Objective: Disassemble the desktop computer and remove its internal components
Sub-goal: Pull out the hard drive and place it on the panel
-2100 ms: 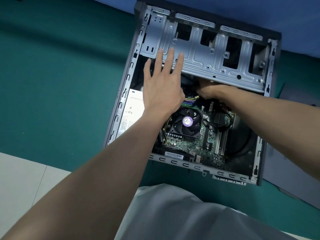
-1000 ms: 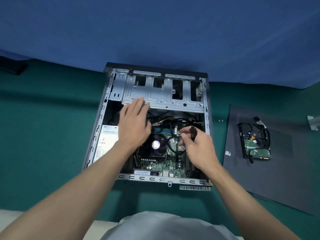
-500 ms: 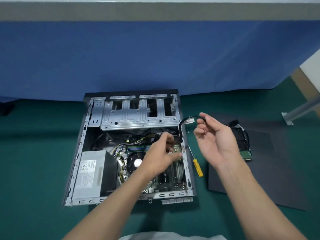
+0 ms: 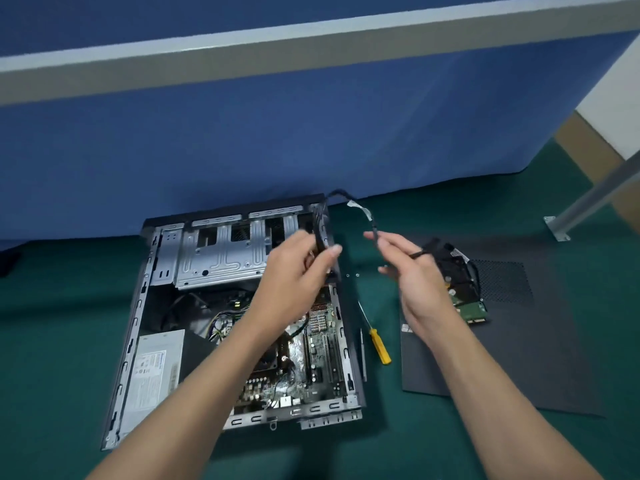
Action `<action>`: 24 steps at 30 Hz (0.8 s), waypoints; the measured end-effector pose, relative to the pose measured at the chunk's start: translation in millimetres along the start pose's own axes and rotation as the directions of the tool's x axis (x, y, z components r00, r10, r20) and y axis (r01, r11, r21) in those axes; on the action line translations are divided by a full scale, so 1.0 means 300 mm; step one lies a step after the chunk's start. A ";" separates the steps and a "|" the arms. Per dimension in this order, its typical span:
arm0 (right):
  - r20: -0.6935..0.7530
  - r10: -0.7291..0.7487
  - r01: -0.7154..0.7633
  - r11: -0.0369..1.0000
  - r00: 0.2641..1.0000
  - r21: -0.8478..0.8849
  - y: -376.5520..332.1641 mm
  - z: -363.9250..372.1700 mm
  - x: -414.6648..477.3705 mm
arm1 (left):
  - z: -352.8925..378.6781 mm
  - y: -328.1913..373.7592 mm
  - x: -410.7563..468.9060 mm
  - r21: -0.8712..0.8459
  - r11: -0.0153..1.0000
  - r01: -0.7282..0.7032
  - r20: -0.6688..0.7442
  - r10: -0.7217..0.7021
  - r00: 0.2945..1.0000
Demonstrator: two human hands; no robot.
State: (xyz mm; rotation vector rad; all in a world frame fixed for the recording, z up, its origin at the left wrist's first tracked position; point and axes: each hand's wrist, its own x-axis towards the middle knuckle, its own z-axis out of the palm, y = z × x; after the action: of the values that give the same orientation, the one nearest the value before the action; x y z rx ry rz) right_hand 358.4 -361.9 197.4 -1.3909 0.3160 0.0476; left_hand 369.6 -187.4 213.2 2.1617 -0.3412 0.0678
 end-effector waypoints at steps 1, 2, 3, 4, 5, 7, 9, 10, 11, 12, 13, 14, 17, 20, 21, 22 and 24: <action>0.052 -0.018 0.019 1.000 0.998 -0.020 0.006 0.015 0.009 | -0.012 0.036 0.022 -0.074 0.997 0.009 -0.004 -0.009 1.000; 0.118 -0.036 0.038 0.999 0.992 -0.014 0.010 0.033 0.017 | -0.017 0.067 0.044 -0.155 0.987 0.028 -0.008 -0.030 1.000; 0.178 -0.055 0.056 0.998 0.983 -0.001 0.014 0.052 0.024 | -0.017 0.094 0.064 -0.240 0.970 0.049 -0.014 -0.054 0.998; 0.218 -0.077 0.078 0.997 0.973 0.003 0.016 0.067 0.031 | -0.011 0.116 0.084 -0.321 0.944 0.070 -0.021 -0.081 0.997; 0.232 -0.094 0.096 0.995 0.968 0.005 0.017 0.078 0.039 | -0.003 0.133 0.102 -0.394 0.914 0.095 -0.023 -0.113 0.993; 0.188 -0.109 0.105 0.994 0.976 0.034 0.018 0.075 0.050 | 0.021 0.149 0.126 -0.490 0.859 0.150 -0.005 -0.175 0.985; 0.050 -0.041 0.036 0.995 0.998 0.089 0.020 0.034 0.066 | 0.053 0.146 0.140 -0.522 0.827 0.208 0.043 -0.218 0.975; -0.019 0.004 -0.002 0.995 1.000 0.100 0.023 -0.001 0.076 | 0.076 0.137 0.145 -0.507 0.827 0.243 0.073 -0.240 0.968; -0.074 0.035 -0.029 0.996 0.997 0.087 0.028 -0.043 0.086 | 0.104 0.124 0.147 -0.472 0.837 0.278 0.102 -0.262 0.960; -0.121 0.053 -0.046 0.997 0.991 0.062 0.035 -0.088 0.095 | 0.137 0.109 0.147 -0.419 0.853 0.310 0.129 -0.282 0.951; -0.164 0.070 -0.064 0.997 0.984 0.044 0.045 -0.135 0.102 | 0.172 0.091 0.142 -0.348 0.875 0.336 0.153 -0.300 0.941; -0.211 0.098 -0.093 0.995 0.973 0.034 0.057 -0.185 0.108 | 0.208 0.066 0.134 -0.246 0.905 0.346 0.170 -0.311 0.935; -0.353 0.223 -0.229 0.973 0.909 0.025 0.108 -0.338 0.115 | 0.301 -0.029 0.083 0.254 0.943 0.213 0.204 -0.267 0.942; -0.438 0.380 -0.348 0.925 0.814 0.156 0.175 -0.476 0.115 | 0.366 -0.114 0.021 0.583 0.812 0.031 0.287 -0.242 0.927; -0.453 0.427 -0.375 0.904 0.783 0.204 0.199 -0.515 0.116 | 0.383 -0.134 0.004 0.650 0.759 -0.025 0.308 -0.233 0.922; -0.467 0.459 -0.395 0.888 0.755 0.235 0.221 -0.550 0.120 | 0.395 -0.148 -0.008 0.698 0.712 -0.073 0.314 -0.214 0.925; -0.498 0.488 -0.415 0.873 0.717 0.257 0.265 -0.604 0.130 | 0.412 -0.157 -0.015 0.739 0.667 -0.094 0.279 -0.176 0.944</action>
State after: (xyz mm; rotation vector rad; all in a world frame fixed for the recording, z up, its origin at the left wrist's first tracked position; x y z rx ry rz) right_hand 343.9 -529.0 85.5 -1.1451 1.1331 0.0296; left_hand 368.1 -261.4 103.4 3.0254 -0.5213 -0.2306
